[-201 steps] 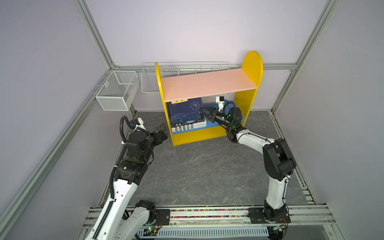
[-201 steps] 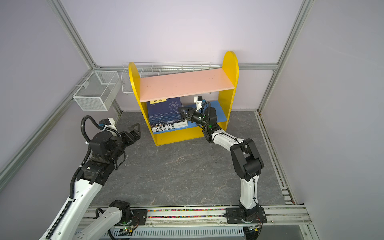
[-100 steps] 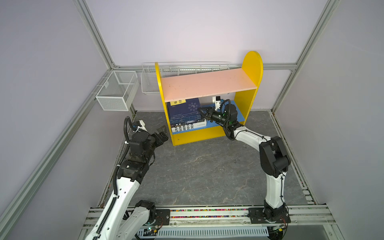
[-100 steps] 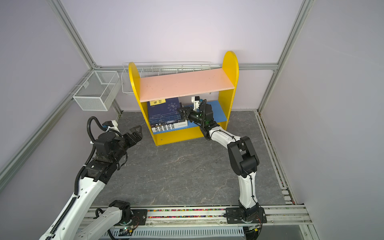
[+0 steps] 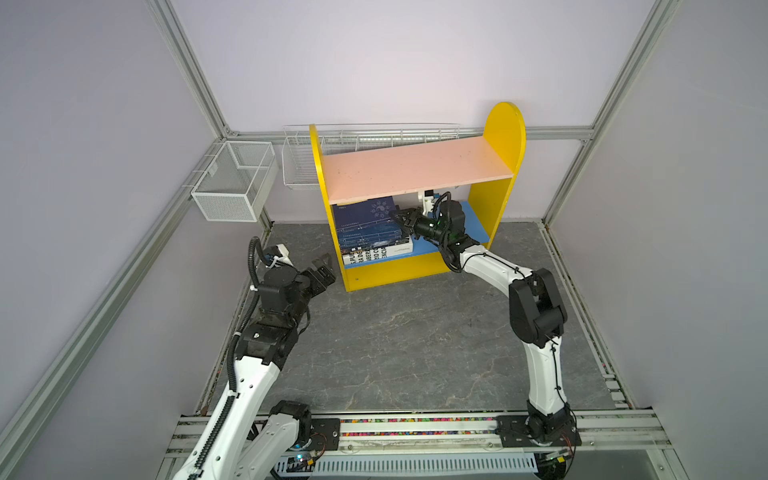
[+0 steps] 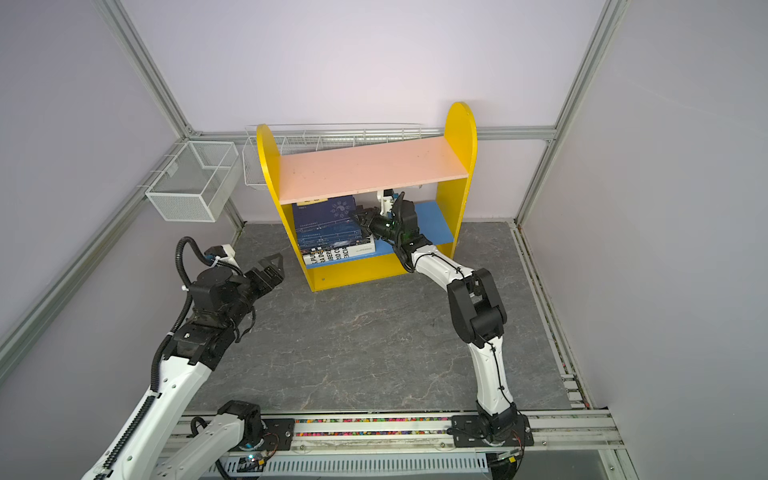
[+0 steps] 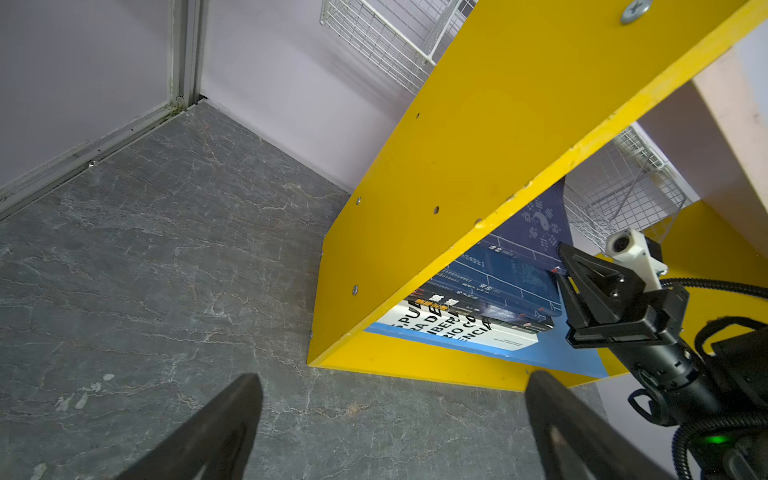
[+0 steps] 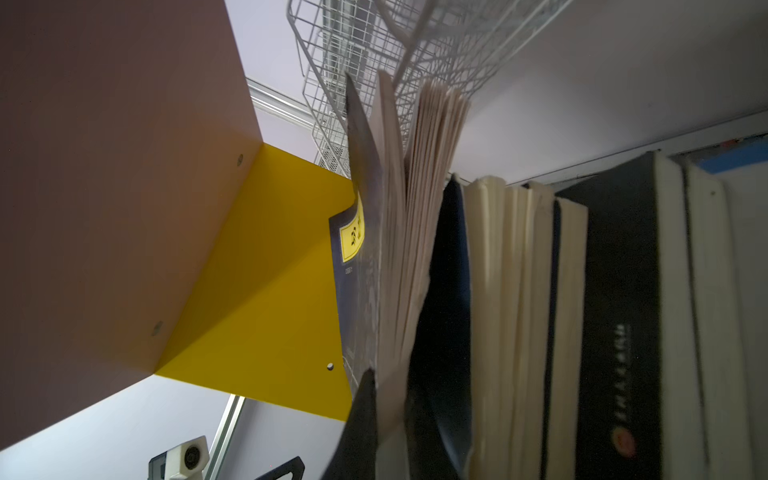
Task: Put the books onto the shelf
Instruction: 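Press the book against the shelved books with the right gripper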
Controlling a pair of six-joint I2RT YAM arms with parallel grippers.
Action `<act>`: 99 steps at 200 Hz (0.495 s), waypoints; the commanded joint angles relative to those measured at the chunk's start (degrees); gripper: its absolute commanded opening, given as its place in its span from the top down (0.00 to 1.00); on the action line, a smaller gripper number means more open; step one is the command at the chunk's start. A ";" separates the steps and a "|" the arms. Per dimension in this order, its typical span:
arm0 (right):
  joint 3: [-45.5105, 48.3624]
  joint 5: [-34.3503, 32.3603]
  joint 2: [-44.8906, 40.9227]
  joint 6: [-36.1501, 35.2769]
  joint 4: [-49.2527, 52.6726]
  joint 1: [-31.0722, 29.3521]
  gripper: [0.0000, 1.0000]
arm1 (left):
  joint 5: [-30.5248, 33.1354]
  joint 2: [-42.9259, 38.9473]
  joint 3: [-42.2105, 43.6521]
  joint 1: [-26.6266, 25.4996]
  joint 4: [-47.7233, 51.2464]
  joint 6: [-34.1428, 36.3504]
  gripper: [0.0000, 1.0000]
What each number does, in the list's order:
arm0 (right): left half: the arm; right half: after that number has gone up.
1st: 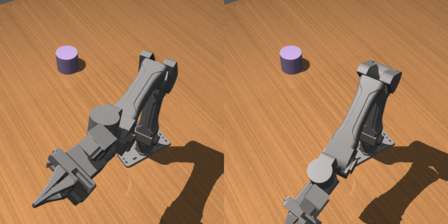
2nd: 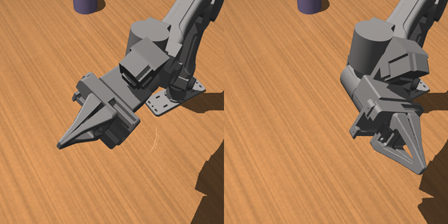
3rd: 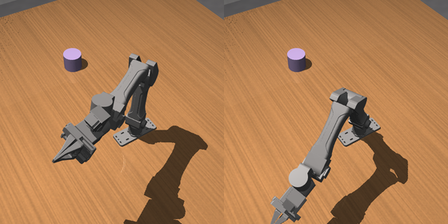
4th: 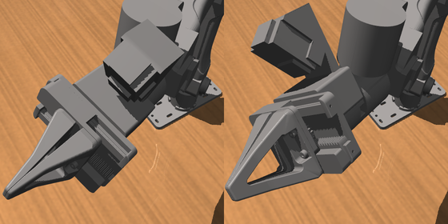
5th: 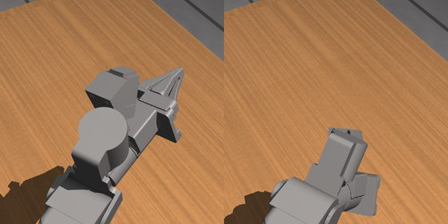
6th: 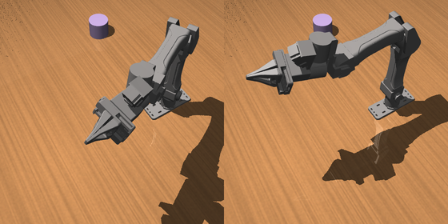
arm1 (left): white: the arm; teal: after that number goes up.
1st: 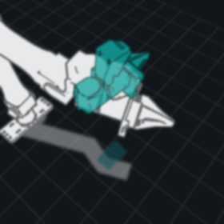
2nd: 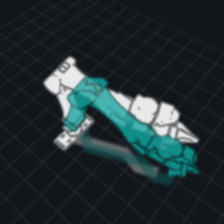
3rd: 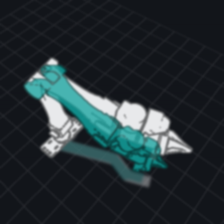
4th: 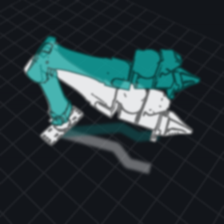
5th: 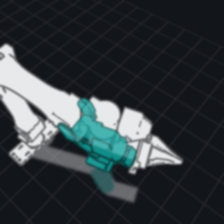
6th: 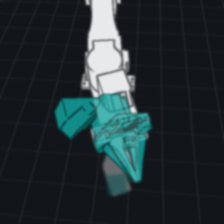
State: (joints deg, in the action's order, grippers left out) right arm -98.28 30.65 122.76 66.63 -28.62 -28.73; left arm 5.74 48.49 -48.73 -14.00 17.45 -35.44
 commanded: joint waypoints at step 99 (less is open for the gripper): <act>-4.07 -1.35 -3.18 -11.90 24.42 -1.18 0.93 | 0.15 -1.85 2.57 1.00 -0.62 -1.71 0.01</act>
State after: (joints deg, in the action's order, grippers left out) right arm -100.49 29.54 119.35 58.65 -11.42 -29.15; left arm 5.74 47.48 -46.89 -13.47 17.41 -36.69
